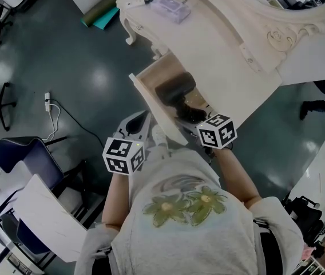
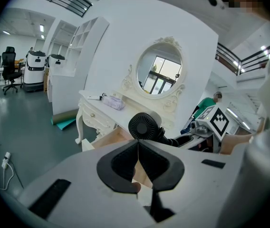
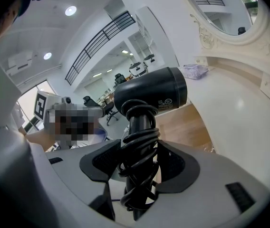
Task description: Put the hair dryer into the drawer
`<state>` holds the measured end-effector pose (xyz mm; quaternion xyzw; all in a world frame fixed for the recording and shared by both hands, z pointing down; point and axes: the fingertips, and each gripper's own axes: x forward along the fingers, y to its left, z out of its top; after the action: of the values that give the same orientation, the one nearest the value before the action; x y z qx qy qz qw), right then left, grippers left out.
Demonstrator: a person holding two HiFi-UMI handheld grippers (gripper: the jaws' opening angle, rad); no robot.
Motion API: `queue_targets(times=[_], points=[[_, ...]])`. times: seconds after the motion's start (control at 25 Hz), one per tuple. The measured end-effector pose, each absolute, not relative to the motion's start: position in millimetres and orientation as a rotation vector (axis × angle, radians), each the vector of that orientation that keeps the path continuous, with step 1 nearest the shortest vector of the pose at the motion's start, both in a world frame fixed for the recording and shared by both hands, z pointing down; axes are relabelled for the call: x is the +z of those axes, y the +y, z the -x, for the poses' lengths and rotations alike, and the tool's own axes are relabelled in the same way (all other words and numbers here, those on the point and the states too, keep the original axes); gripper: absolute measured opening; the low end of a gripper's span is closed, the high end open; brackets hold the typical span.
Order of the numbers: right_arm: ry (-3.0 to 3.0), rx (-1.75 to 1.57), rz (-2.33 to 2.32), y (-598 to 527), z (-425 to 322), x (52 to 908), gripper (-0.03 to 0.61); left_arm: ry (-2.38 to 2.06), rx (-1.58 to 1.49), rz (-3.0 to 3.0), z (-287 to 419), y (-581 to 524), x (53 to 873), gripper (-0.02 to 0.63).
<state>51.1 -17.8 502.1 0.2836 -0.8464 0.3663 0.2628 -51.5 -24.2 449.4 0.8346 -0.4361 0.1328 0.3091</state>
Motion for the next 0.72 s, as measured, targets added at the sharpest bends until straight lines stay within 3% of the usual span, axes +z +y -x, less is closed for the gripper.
queue_targets(times=[0.72], points=[[-2.278,0.992,-0.785,-33,-47,518,0.232,-1.133,0.372,-2.206,57,-28,460,0.011]])
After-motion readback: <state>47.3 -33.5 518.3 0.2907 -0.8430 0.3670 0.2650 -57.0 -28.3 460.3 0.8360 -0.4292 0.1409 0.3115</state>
